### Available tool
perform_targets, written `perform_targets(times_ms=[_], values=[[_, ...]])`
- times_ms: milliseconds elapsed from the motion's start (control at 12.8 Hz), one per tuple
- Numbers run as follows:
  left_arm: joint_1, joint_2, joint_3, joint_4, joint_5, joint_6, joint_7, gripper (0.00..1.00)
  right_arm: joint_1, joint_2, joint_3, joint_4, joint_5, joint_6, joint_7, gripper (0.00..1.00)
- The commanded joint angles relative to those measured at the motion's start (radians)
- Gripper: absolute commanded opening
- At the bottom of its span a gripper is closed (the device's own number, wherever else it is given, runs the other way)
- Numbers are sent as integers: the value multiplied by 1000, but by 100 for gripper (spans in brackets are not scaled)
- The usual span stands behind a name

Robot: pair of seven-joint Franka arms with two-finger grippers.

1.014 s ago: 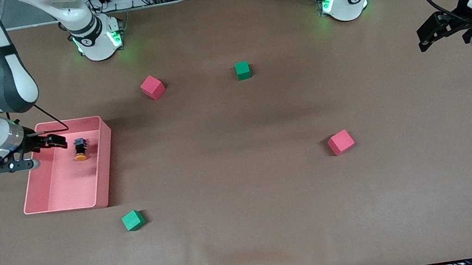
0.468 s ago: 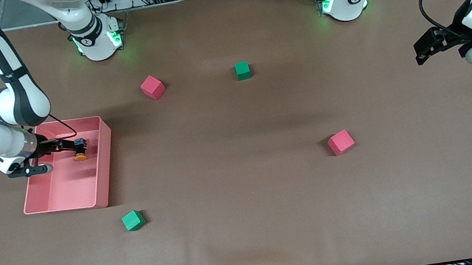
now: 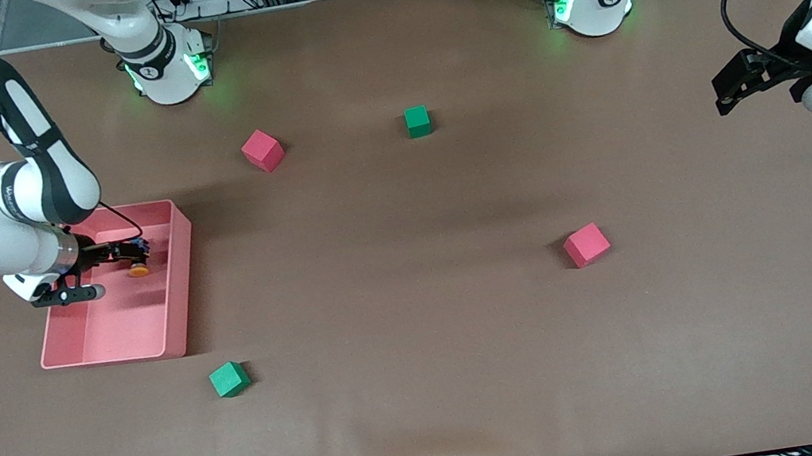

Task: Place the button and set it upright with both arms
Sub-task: 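Lower the right gripper and close it on the button's blue base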

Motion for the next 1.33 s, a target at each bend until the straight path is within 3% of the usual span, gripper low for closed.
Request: perform_targets(times_ms=[0,1247], values=[[-4,19,-6,15,-7,5,-15,100,-13,8,10,-9,2,20,-16,100],[0,11,-18,15,-7,2,44,100,29,95,11,-6,2,21,-16,100]])
